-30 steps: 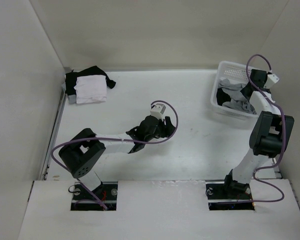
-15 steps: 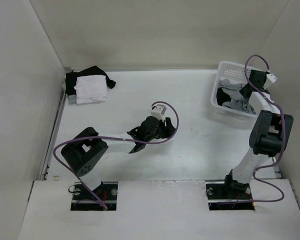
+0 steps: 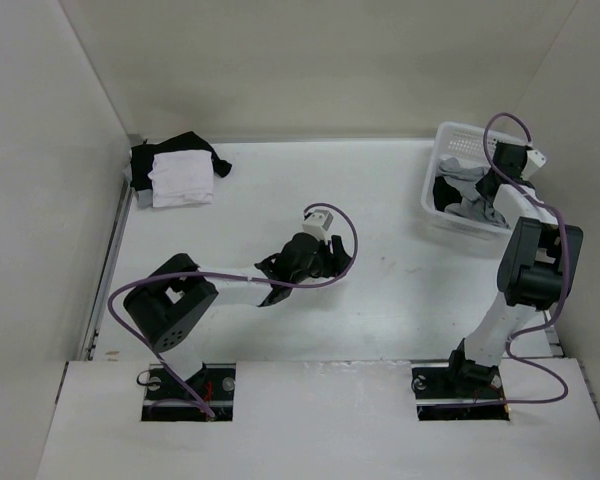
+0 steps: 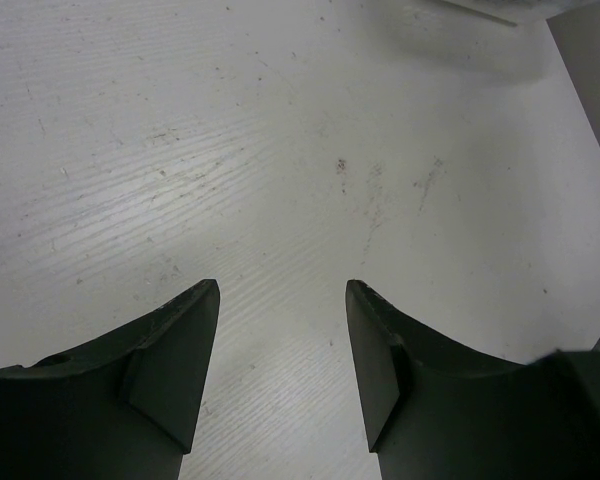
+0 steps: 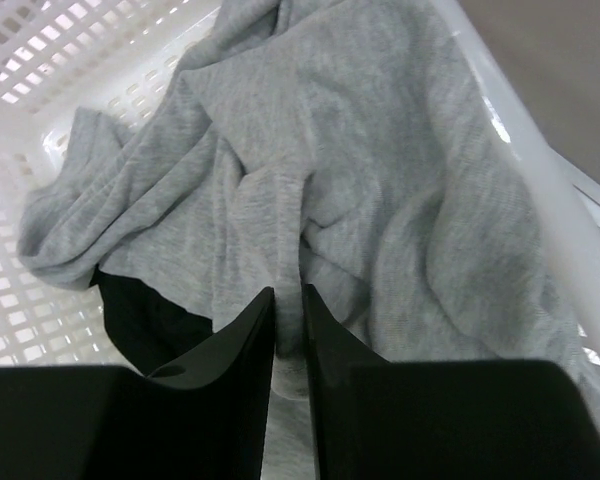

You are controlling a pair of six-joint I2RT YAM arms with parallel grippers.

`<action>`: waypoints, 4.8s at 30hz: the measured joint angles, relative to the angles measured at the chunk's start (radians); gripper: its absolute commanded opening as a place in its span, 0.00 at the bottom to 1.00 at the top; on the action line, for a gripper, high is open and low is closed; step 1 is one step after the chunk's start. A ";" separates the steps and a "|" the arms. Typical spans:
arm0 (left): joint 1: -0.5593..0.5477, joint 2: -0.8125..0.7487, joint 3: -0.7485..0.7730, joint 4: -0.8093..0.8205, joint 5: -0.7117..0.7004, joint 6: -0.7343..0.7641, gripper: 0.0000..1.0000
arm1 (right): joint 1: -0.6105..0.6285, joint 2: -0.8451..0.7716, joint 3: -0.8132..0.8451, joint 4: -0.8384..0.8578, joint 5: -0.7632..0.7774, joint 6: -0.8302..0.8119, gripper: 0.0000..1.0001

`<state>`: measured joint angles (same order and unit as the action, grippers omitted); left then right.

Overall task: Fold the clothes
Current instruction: Grab the tank top from the pile, then move the tank top to the center of the board, then flatten the tank top out

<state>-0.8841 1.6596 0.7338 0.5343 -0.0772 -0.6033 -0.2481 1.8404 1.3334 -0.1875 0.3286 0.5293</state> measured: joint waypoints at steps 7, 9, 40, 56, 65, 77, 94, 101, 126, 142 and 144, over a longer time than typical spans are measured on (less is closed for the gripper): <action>0.005 0.008 0.000 0.001 0.004 -0.006 0.51 | 0.009 -0.002 0.000 0.013 -0.022 0.001 0.00; 0.007 0.008 0.000 0.001 0.004 -0.006 0.51 | 0.014 -0.031 -0.025 0.039 -0.024 0.015 0.00; 0.679 -0.709 -0.293 -0.212 -0.014 -0.305 0.54 | 0.940 -0.962 -0.605 0.456 -0.128 0.050 0.01; 0.434 -0.503 -0.375 -0.434 0.020 -0.260 0.52 | 0.849 -1.155 -0.988 0.277 -0.158 0.254 0.02; 0.255 -0.298 -0.303 -0.354 0.091 -0.228 0.06 | 0.808 -1.070 -0.989 0.331 -0.205 0.253 0.04; 0.465 0.023 0.143 -0.338 0.021 -0.187 0.43 | 0.716 -0.775 -0.889 0.487 -0.264 0.229 0.04; 0.585 -0.276 -0.265 -0.295 -0.108 -0.233 0.41 | 0.690 -0.487 -0.774 0.668 -0.346 0.249 0.03; 0.576 -0.299 -0.302 -0.312 -0.125 -0.249 0.31 | 0.690 -0.488 -0.774 0.694 -0.368 0.256 0.03; 0.499 -0.431 -0.185 -0.422 -0.140 -0.240 0.00 | 0.702 -0.586 -0.803 0.671 -0.365 0.253 0.00; 0.126 -1.091 0.369 -0.461 -0.516 0.111 0.00 | 1.581 -1.218 -0.114 0.158 0.358 -0.189 0.00; 0.117 -1.088 0.412 -0.444 -0.536 0.151 0.01 | 1.692 -1.182 -0.019 0.183 0.451 -0.293 0.00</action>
<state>-0.7670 0.5720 1.1458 0.0898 -0.6128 -0.4519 1.4441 0.6586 1.3140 -0.0044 0.7795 0.2359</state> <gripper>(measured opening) 0.015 0.008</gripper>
